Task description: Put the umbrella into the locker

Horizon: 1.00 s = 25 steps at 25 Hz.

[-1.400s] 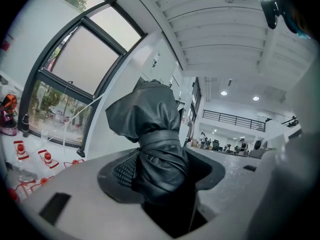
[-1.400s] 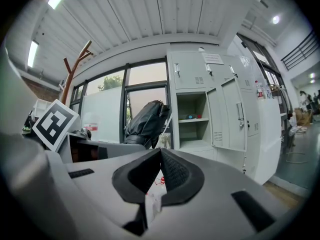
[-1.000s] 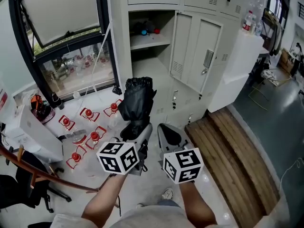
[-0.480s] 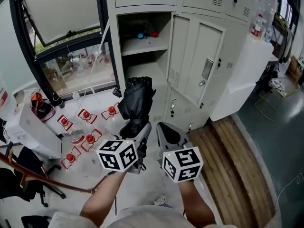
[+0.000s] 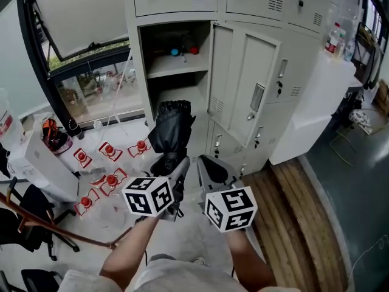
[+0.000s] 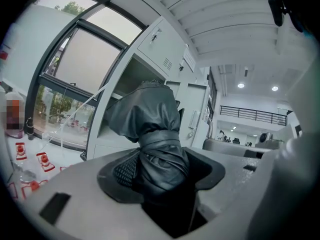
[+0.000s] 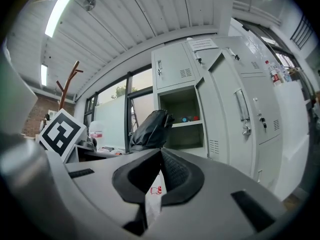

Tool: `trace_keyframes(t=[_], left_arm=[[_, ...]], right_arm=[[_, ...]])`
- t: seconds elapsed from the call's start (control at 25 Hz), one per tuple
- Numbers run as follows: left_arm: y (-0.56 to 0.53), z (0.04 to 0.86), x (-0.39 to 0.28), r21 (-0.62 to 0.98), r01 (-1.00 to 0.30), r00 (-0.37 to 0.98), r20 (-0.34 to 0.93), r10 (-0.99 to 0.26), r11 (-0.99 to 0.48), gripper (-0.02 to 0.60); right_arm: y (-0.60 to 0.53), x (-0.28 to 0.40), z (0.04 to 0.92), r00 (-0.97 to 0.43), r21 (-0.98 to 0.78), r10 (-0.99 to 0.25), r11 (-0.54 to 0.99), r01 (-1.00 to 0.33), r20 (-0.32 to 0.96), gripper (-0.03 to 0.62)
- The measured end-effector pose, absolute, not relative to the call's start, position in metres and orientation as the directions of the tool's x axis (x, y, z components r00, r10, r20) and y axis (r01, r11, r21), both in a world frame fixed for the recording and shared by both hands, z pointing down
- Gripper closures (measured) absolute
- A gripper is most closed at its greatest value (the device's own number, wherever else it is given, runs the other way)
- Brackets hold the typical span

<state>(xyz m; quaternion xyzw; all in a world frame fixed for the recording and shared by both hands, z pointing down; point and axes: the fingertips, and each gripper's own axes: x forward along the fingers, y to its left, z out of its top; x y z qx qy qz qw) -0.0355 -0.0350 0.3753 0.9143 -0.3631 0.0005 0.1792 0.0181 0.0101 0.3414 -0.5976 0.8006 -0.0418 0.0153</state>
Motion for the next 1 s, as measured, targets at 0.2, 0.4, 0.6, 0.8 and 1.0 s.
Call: trace_keyframes(t=[0.2, 0.4, 0.6, 0.8, 1.0], left_arm=[[-0.046, 0.38, -0.027, 0.328, -0.674, 0.728, 0.142, -0.67, -0.662, 0.327], [-0.065, 0.388, -0.021, 0.333, -0.677, 0.726, 0.154, -0.67, -0.656, 0.327], [-0.097, 0.399, -0.017, 0.336, -0.674, 0.73, 0.164, -0.664, -0.658, 0.327], [-0.138, 0.409, -0.009, 0.337, -0.667, 0.738, 0.182, -0.649, -0.664, 0.327], [-0.179, 0.415, -0.001, 0.335, -0.66, 0.748, 0.206, -0.631, -0.673, 0.327]], right_arm=[[0.0, 0.026, 0.344, -0.301, -0.078, -0.953, 0.298, -0.951, 0.036, 0.591], [-0.019, 0.033, 0.351, -0.302, -0.084, -0.952, 0.298, -0.951, 0.049, 0.591], [-0.051, 0.034, 0.359, -0.3, -0.067, -0.952, 0.295, -0.953, 0.068, 0.591], [-0.096, 0.038, 0.362, -0.284, -0.044, -0.954, 0.282, -0.959, 0.093, 0.591], [-0.139, 0.044, 0.36, -0.27, -0.048, -0.958, 0.267, -0.963, 0.096, 0.591]])
